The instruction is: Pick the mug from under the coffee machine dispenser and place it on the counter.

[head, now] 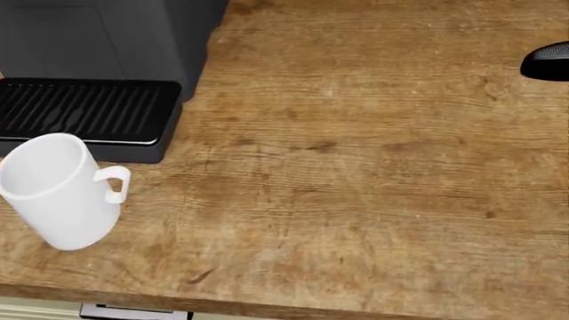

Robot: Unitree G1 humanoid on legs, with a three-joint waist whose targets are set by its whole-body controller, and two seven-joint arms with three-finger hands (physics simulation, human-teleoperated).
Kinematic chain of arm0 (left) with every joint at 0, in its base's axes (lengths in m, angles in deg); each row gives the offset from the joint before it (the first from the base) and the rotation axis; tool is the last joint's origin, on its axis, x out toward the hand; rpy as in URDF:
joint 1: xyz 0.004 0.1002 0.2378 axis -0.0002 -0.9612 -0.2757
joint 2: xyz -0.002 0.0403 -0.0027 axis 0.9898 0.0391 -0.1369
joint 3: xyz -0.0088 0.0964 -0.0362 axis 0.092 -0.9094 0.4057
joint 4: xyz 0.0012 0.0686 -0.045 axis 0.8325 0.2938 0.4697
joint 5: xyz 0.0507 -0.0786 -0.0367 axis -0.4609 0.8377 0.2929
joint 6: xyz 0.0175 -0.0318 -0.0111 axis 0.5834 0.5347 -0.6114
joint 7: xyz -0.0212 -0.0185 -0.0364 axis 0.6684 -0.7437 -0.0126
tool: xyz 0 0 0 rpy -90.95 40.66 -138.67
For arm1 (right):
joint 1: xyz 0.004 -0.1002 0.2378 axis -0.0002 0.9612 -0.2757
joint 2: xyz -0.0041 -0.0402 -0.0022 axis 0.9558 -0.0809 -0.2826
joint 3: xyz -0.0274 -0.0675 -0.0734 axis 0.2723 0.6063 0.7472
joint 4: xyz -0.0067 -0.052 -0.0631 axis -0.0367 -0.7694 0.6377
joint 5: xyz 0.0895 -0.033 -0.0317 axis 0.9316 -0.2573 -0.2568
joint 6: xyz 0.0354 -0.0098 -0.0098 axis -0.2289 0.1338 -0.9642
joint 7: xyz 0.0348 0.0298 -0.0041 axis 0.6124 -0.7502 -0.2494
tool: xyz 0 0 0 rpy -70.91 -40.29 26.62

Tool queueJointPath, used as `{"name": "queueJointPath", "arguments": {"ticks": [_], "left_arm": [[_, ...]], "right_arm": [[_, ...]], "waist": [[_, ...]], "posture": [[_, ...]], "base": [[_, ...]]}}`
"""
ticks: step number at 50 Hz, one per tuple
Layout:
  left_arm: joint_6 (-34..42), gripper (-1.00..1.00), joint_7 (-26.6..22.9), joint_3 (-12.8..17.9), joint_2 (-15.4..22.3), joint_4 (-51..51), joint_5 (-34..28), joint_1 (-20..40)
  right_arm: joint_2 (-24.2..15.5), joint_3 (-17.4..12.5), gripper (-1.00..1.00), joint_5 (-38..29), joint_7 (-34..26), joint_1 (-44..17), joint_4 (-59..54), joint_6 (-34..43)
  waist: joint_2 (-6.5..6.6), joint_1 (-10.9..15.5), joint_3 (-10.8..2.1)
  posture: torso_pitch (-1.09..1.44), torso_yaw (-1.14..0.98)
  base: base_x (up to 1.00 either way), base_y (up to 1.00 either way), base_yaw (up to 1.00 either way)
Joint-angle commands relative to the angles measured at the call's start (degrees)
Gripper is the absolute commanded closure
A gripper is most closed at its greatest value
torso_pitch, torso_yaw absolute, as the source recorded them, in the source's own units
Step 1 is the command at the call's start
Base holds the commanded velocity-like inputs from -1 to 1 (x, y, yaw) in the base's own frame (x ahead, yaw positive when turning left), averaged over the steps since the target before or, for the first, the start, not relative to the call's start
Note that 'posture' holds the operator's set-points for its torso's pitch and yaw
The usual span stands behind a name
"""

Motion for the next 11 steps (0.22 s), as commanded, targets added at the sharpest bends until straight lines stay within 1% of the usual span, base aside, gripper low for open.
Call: {"name": "queueJointPath", "arguments": {"ticks": [1,5,11], "left_arm": [[-2.2,-1.0,-1.1,2.5,2.5,2.5,-1.4,0.1],[-2.4,-1.0,-2.6,4.5,3.7,4.2,-2.8,-1.2],[-2.5,-1.0,-4.3,6.7,5.6,6.0,-4.9,-2.0]], "right_arm": [[-1.1,-0.7,-1.0,-0.1,0.2,-1.7,1.3,-1.7],[-1.2,-0.7,-1.0,0.0,0.3,-1.7,1.2,-1.8],[-1.3,-0.8,-1.0,0.0,0.3,-1.7,1.1,-1.8]], "waist": [[-0.13,0.0,-1.17],[-0.07,-0.1,-1.07],[0.02,-0.3,-1.01]], "posture": [[0.0,0.0],[0.0,0.0],[0.0,0.0]], "base": [[0.0,0.0,0.0],[0.0,0.0,0.0],[0.0,0.0,0.0]]}}
